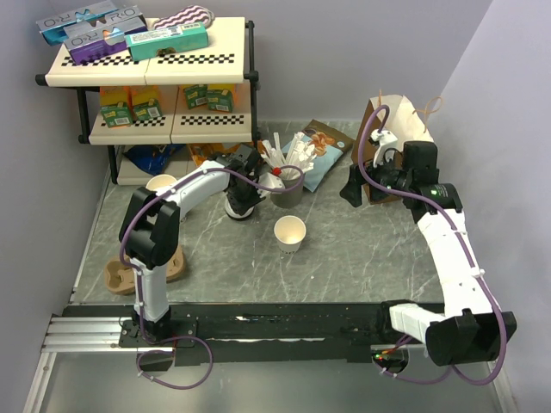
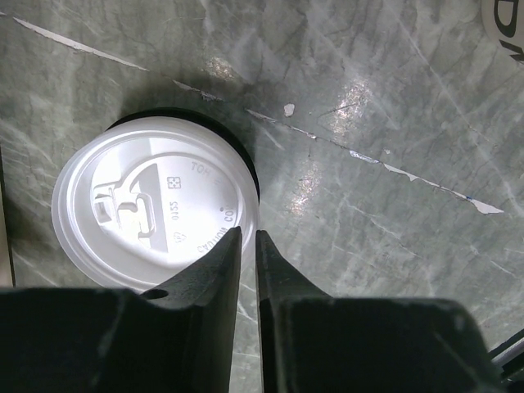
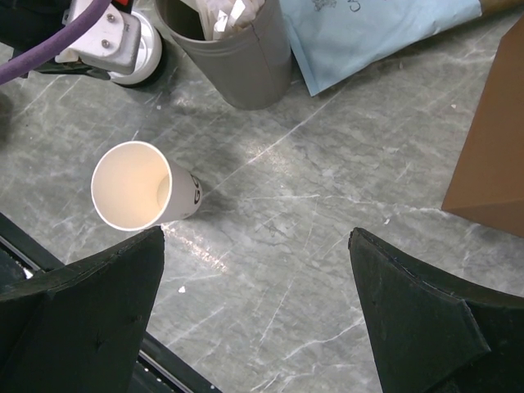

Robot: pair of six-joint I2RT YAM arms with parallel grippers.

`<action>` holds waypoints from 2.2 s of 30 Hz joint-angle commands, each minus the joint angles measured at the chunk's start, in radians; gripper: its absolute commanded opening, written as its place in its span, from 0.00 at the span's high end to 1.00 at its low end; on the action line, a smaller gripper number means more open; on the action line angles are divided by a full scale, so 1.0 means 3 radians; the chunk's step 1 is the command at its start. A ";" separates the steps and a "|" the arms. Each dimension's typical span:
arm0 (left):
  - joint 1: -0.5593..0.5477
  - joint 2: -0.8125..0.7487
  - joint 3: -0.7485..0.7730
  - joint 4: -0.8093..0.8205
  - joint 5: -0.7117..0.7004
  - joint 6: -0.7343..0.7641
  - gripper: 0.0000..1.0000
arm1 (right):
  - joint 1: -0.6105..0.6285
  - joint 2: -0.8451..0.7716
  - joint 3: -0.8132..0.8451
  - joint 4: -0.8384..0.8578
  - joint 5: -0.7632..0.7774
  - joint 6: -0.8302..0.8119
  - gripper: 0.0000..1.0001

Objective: Pack the takeout coffee

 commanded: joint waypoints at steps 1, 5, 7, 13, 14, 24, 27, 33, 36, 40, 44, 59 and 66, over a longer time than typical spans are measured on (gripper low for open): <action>-0.0023 -0.0007 0.0044 -0.0028 0.0001 -0.0002 0.82 | -0.0019 0.0013 0.0139 0.0078 -0.0048 0.0023 0.00; -0.0023 -0.0012 0.0043 -0.0048 -0.0009 0.0009 0.86 | -0.0024 0.0033 0.0134 0.0098 -0.0043 0.0043 0.00; -0.0023 -0.0012 0.0043 -0.0053 -0.0009 0.0009 0.88 | -0.0024 0.0038 0.0134 0.0108 -0.0048 0.0054 0.00; -0.0023 -0.0089 0.0043 -0.0012 0.0052 -0.0012 0.99 | -0.0019 0.0044 0.0114 0.0124 -0.0048 0.0069 0.00; -0.0023 -0.0089 0.0054 -0.0022 0.0037 -0.0022 0.99 | -0.0019 0.0039 0.0114 0.0129 -0.0048 0.0069 0.00; -0.0044 -0.0094 -0.0074 0.0105 -0.0045 -0.0047 0.75 | -0.0024 0.0038 0.0063 0.0154 -0.0058 0.0089 0.00; -0.0044 -0.0074 -0.0084 0.0141 -0.0061 -0.0047 0.78 | -0.0019 0.0049 0.0073 0.0154 -0.0048 0.0084 0.00; -0.0044 -0.0038 -0.0023 0.0110 -0.0066 -0.0058 0.87 | -0.0024 0.0064 0.0088 0.0149 -0.0048 0.0095 0.00; -0.0044 -0.0048 -0.0013 0.0100 -0.0071 -0.0047 0.92 | -0.0024 0.0069 0.0099 0.0165 -0.0048 0.0100 0.00; -0.0044 -0.0053 0.0058 0.0049 -0.0086 -0.0042 0.99 | -0.0019 0.0090 0.0114 0.0160 -0.0053 0.0115 0.00; -0.0033 -0.0119 0.0273 -0.0129 0.0016 -0.0154 0.99 | -0.0019 0.0105 0.0144 0.0160 -0.0053 0.0130 0.00; 0.0279 -0.0692 -0.0084 0.0126 0.0450 -0.0784 0.99 | -0.0019 0.0095 0.0068 0.0282 -0.0063 0.0187 0.00; 0.0355 -0.0585 0.0207 -0.0094 0.0947 -0.0947 0.99 | -0.0019 0.0151 0.0119 0.0308 -0.0074 0.0212 0.00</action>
